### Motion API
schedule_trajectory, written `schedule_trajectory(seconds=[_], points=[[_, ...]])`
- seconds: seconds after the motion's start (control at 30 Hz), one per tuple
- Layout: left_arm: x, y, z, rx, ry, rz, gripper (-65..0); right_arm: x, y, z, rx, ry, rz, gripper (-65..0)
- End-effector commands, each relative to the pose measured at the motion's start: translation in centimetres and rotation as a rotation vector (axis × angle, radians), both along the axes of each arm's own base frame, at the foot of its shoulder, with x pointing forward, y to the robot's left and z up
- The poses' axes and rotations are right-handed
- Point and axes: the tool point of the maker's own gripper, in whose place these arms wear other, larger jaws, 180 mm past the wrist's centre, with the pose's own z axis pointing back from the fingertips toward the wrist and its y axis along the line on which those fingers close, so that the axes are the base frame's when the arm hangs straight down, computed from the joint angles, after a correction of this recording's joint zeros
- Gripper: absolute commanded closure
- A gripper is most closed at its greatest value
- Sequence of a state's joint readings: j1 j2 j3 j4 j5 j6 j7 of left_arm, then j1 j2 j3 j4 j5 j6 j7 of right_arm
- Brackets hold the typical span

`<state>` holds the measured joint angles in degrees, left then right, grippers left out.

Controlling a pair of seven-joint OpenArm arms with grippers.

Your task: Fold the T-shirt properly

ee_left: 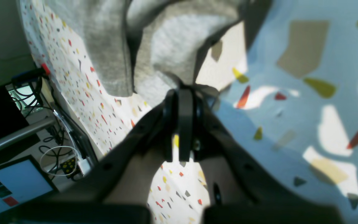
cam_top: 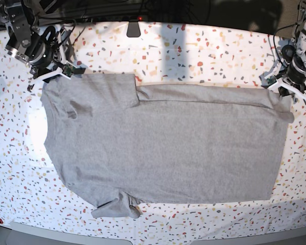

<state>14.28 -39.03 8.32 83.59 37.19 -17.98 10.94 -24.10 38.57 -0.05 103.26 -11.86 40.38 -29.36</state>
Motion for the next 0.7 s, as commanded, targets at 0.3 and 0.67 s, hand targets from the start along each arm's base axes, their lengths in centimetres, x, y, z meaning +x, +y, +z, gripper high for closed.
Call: schedule_trajectory(seconds=[0.3,0.67], points=[[0.8,0.3,1.0,0.008,-0.032,-0.007,0.0,2.4,-0.7,-0.4,0.017,-0.055,-0.001,-22.5],[1.0,0.5,1.4,-0.046,-0.064,0.054,0.0,1.3,-0.4,-2.2,-0.074,0.028,0.026,0.0]])
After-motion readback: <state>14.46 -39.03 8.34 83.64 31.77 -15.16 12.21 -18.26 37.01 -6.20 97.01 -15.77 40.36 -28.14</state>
